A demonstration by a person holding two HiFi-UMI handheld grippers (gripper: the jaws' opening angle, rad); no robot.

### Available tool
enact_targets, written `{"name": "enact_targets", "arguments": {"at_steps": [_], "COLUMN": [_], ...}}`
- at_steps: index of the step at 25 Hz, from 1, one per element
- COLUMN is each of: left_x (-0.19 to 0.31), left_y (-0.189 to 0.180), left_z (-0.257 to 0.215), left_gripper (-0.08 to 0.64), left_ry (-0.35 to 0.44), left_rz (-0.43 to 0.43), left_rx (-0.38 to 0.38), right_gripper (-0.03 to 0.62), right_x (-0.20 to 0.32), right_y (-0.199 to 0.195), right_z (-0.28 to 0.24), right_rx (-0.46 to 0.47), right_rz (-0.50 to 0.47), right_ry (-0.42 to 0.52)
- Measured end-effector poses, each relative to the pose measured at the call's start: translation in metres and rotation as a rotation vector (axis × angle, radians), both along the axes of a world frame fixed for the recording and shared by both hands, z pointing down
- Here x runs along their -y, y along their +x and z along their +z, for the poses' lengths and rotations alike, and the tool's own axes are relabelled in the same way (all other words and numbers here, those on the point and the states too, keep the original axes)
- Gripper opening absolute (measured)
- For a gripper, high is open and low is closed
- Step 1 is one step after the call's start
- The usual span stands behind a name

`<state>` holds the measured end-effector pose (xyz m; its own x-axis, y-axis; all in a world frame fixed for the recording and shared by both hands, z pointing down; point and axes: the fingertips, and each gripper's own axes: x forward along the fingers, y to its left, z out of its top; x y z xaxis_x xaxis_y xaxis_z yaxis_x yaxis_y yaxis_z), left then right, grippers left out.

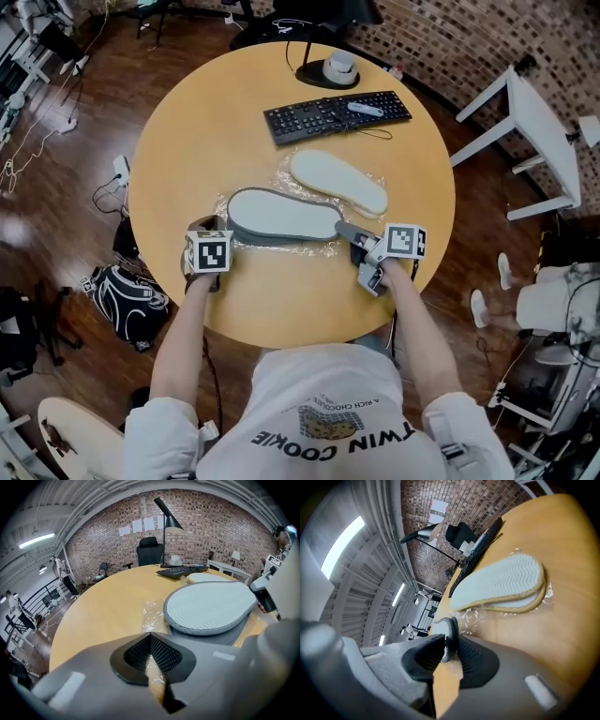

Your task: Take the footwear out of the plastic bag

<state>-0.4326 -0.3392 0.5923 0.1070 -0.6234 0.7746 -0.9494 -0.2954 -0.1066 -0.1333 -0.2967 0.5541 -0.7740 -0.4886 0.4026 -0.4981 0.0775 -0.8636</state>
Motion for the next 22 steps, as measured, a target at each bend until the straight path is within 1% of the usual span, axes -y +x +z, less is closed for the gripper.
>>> {"name": "enact_targets", "arguments": {"at_steps": [3, 7, 10, 13, 16, 19, 22], "left_x": [-0.001, 0.0, -0.005, -0.012, -0.024, -0.039, -0.055], "left_y": [-0.002, 0.0, 0.0, -0.003, 0.0, 0.021, 0.053], "left_z": [-0.001, 0.0, -0.003, -0.013, -0.028, -0.044, -0.059], "left_gripper": [0.003, 0.003, 0.003, 0.003, 0.003, 0.003, 0.003], "left_ry": [0.0, -0.011, -0.003, 0.047, 0.092, 0.133, 0.168], "left_rz": [-0.008, -0.01, -0.051, -0.109, -0.149, -0.178, -0.184], "left_rx": [-0.011, -0.043, -0.083, -0.111, -0.142, -0.202, -0.229], "right_gripper": [0.083, 0.091, 0.091, 0.092, 0.092, 0.092, 0.092], "right_x": [-0.002, -0.003, -0.004, -0.003, -0.004, -0.007, -0.012], "right_y": [0.0, 0.005, 0.006, 0.003, 0.002, 0.007, 0.012], "right_z": [0.007, 0.018, 0.021, 0.018, 0.012, 0.003, -0.009], "right_rx": [-0.142, -0.381, -0.51, -0.567, -0.575, -0.584, -0.583], "right_rz": [-0.036, -0.103, -0.148, -0.186, -0.201, -0.239, -0.287], "right_ry": [0.035, 0.081, 0.116, 0.154, 0.185, 0.241, 0.317]}}
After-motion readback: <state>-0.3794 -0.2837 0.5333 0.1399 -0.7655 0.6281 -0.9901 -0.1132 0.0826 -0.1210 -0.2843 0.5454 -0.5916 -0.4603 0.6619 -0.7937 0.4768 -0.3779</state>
